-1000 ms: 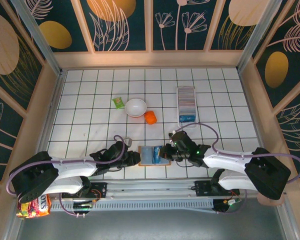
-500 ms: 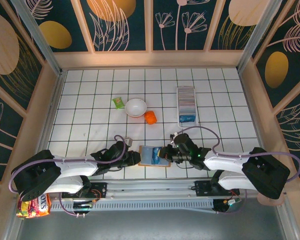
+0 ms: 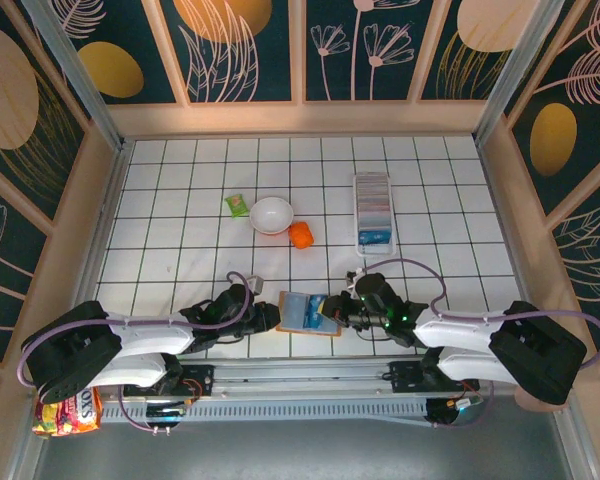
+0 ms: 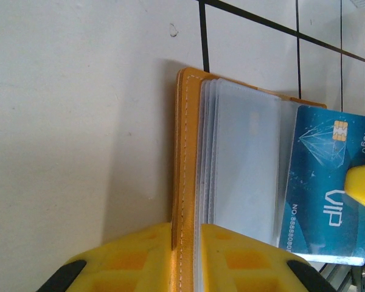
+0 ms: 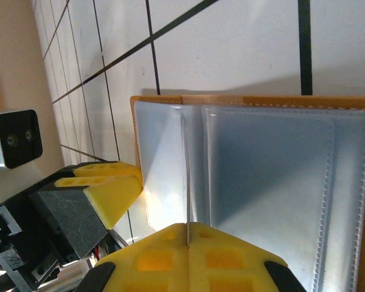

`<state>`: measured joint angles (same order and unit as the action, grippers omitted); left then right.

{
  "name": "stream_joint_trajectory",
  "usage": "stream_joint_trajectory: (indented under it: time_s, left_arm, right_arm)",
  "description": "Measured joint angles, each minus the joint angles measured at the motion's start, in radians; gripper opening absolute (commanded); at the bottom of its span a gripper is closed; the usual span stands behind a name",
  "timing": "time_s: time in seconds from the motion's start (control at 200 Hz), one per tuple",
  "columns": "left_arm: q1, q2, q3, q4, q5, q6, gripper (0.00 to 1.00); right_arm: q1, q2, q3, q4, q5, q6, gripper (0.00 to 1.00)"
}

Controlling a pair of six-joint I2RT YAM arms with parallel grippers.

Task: Put the credit cards into the card holder
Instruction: Insert the credit card into the card slot.

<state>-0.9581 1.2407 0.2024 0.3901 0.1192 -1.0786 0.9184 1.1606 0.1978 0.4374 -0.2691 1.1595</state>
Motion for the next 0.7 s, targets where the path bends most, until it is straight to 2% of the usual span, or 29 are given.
stream_joint_trajectory:
  time_s: [0.395, 0.701]
  left_arm:
    - [-0.004, 0.002, 0.0, 0.003, -0.005, -0.004, 0.19]
    - [-0.005, 0.008, 0.001, 0.004, -0.008, -0.004, 0.18]
  right_arm:
    - [0.0, 0.041, -0.003, 0.044, 0.01, -0.002, 0.0]
    - [0.0, -0.069, -0.037, 0.035, 0.055, -0.008, 0.0]
